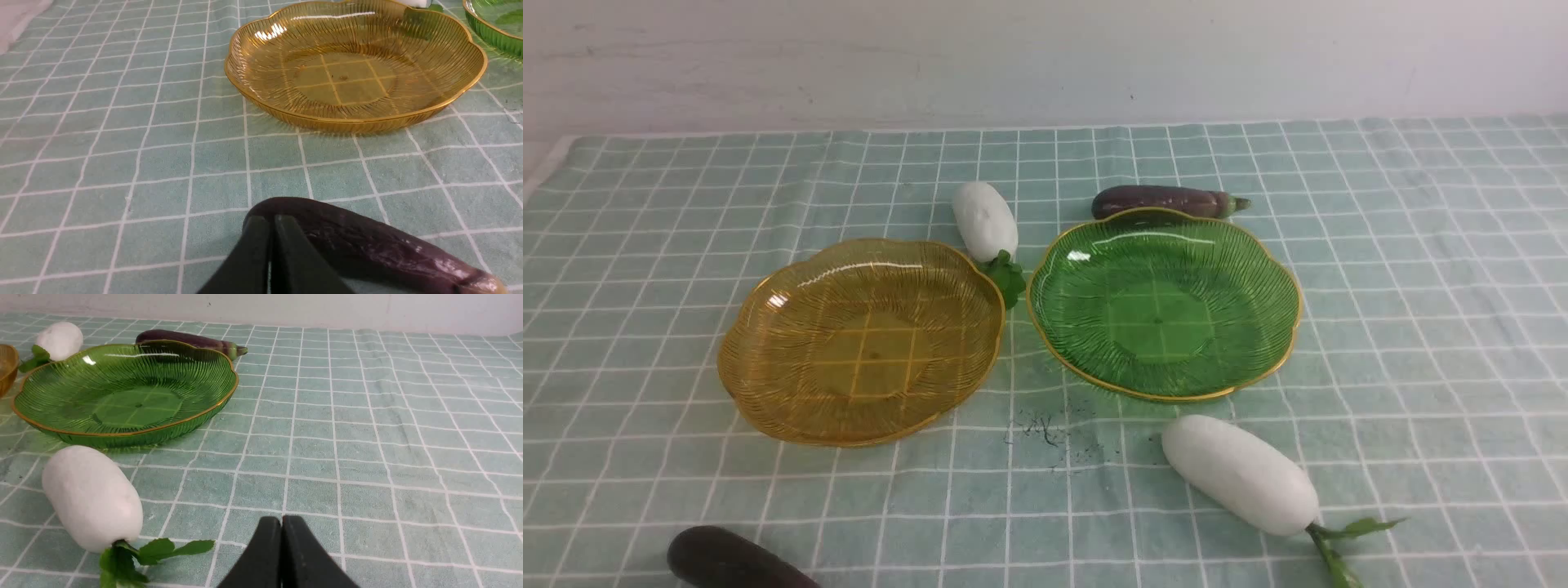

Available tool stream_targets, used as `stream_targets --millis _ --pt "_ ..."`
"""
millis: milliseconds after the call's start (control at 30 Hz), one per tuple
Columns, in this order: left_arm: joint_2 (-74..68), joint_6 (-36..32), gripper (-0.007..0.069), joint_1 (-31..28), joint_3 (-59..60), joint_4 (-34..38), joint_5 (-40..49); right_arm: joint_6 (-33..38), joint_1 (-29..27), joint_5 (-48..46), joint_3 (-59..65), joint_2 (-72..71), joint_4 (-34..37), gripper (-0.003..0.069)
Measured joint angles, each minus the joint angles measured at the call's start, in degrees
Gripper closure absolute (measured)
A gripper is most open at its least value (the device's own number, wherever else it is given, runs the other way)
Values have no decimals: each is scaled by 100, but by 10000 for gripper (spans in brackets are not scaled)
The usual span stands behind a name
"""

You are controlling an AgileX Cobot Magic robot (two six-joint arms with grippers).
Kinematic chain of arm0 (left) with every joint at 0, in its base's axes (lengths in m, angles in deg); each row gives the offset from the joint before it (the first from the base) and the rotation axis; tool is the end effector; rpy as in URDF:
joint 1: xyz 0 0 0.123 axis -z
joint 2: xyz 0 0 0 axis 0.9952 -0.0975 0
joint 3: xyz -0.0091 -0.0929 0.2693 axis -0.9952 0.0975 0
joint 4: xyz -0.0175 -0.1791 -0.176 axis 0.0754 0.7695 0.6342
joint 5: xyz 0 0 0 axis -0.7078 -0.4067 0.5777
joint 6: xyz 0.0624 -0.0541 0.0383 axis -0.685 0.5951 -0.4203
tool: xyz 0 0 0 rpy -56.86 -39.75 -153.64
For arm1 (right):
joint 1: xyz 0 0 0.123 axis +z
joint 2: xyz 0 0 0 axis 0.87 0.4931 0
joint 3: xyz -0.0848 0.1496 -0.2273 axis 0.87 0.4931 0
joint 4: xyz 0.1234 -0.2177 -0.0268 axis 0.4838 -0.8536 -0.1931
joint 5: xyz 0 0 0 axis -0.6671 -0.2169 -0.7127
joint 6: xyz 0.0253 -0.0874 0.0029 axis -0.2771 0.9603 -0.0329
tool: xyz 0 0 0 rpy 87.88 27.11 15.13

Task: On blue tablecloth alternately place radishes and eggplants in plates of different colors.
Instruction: 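Pick up the eggplant and place it in the yellow plate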

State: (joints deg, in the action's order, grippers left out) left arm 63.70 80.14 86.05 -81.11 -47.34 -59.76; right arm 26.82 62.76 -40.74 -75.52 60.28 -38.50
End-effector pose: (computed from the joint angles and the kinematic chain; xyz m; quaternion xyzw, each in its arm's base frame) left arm 0.0522 -0.0022 0.1705 0.0395 0.8082 0.0077 0.5875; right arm 0.0521 0.0069 0.1717 -0.0455 0.8064 0.0233 0.5891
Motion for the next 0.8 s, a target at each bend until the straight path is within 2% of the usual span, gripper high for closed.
stream_targets --millis 633,700,800 --pt "0 55 632 0 4 -100 -43 0 0 0 0 0 5 674" --pt "0 211 632 0 17 84 -302 0 0 0 0 0 5 674" --pt "0 679 632 0 22 946 -969 0 0 0 0 0 5 674"
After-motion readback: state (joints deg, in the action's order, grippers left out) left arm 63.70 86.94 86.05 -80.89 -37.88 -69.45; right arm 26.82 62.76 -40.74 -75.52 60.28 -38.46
